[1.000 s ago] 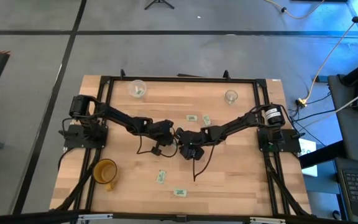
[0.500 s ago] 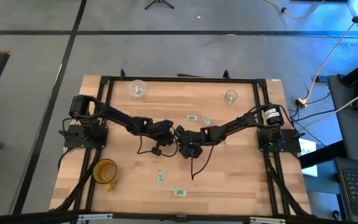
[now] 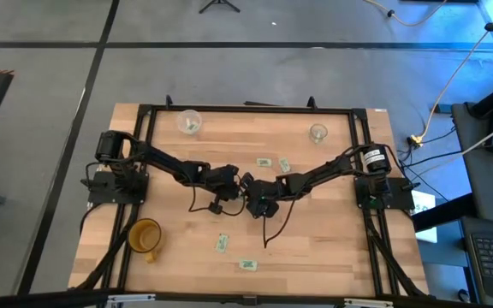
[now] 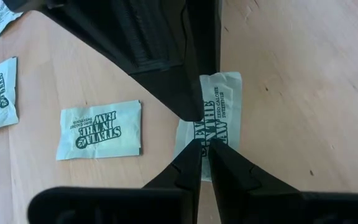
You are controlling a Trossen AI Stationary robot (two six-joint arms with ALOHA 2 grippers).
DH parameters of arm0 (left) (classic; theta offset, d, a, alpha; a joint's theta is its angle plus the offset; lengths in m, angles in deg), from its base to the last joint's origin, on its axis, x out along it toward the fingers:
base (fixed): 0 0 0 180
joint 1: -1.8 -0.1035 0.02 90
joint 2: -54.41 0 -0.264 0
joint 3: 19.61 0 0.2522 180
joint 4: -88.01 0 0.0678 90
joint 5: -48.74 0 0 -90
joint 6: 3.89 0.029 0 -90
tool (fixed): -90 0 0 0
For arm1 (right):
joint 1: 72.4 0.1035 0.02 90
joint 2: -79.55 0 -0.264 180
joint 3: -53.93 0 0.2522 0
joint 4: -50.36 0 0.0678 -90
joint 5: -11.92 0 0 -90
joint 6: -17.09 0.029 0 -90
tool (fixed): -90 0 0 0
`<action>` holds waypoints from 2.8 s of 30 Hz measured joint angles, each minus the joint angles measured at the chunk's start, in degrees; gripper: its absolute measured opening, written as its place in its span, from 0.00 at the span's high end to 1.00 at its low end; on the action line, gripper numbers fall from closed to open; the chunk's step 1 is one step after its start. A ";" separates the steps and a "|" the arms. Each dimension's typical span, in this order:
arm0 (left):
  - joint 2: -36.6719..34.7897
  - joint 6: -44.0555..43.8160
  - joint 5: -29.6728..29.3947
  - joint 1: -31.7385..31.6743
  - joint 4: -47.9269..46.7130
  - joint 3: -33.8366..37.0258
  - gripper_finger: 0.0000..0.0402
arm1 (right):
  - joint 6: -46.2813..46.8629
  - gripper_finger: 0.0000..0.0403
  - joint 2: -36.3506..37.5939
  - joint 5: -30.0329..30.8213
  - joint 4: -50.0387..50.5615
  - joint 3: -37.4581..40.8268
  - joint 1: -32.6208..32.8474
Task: Pick and place Stevia / Truvia into bins
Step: Put the green stevia packet into the transparent container
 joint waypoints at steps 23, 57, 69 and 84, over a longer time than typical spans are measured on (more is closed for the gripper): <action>-4.13 0.02 -7.04 -1.14 -2.58 0.43 0.91 | 0.00 0.98 0.04 2.08 -0.03 0.04 0.01; -36.94 -1.46 -5.41 -9.66 3.60 0.01 0.65 | 21.63 0.98 33.87 -6.99 1.44 -0.04 -9.66; -36.92 -1.43 -3.22 -7.00 8.57 0.01 0.65 | 25.66 0.98 34.10 -11.03 0.11 -0.04 -9.66; -36.89 0.52 -3.32 -7.02 9.20 0.01 0.94 | 25.75 0.98 34.10 -10.99 -0.47 -0.04 -9.66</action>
